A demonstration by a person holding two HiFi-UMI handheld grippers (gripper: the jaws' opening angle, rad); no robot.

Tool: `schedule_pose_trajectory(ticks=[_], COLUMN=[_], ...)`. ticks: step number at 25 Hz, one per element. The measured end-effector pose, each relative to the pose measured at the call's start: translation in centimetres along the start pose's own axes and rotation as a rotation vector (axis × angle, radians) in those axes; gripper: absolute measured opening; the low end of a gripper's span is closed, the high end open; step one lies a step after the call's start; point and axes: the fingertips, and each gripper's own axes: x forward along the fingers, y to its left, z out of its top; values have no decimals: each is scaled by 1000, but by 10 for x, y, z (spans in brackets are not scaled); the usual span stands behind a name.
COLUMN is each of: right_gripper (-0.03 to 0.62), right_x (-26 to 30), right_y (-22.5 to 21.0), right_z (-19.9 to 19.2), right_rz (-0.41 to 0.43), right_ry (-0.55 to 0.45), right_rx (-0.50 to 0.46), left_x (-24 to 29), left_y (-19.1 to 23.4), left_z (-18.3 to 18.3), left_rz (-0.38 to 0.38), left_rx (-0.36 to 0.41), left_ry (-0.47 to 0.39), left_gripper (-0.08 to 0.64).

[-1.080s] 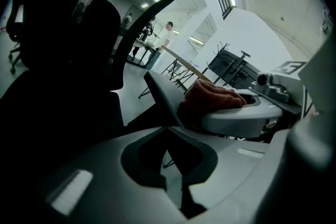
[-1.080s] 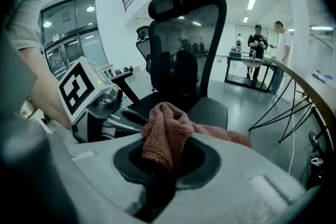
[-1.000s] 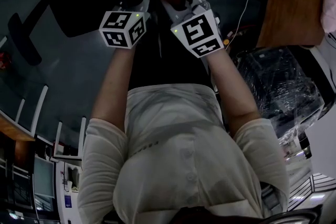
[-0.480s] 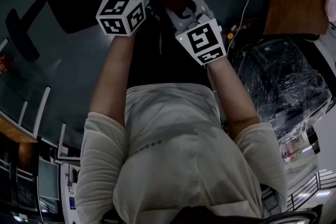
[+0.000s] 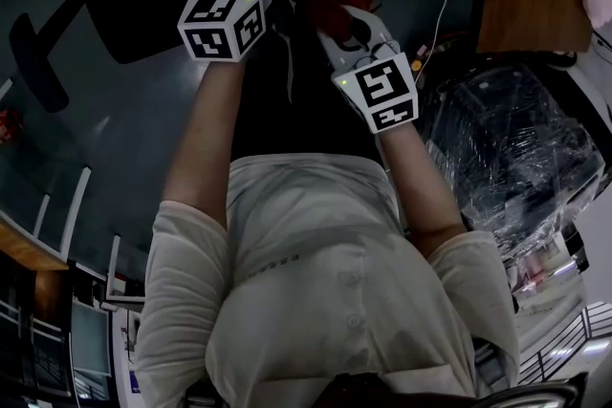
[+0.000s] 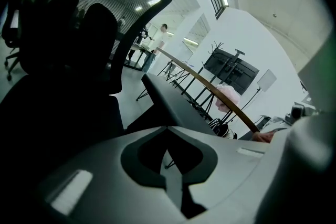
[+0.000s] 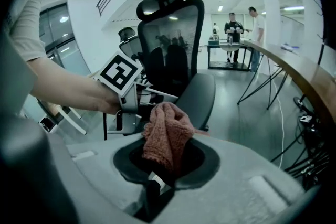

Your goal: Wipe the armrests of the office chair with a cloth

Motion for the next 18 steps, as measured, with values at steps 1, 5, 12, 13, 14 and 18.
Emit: schedule_pose_trajectory(ticks=[1,5,12,13,14,18], right_gripper=[49,49,49,49,49,49], right_x=[-5,-17,27,36,45,76], right_y=[-10,-68,-141,-146,-151,-156], right_z=[2,16,67,75,84,112], right_rz=[-38,-170,-167,-157,-151,-120], right_ry=[-9,-48,-92,-103,-115,-148], right_rx=[14,56,24,25,26,18], left_x=[0,0,-1,-1,-1,-1], left_y=[0,-2,-2,-1,-1,0], left_z=[-1,-3,-5,-7,-9,-13], left_rz=[6,29,58,65,72,87], left_rx=[0,11,-35,-40,-46,-76], left_ry=[4,18,4,7,13,21], left_gripper=[3,3,3,5,5,4])
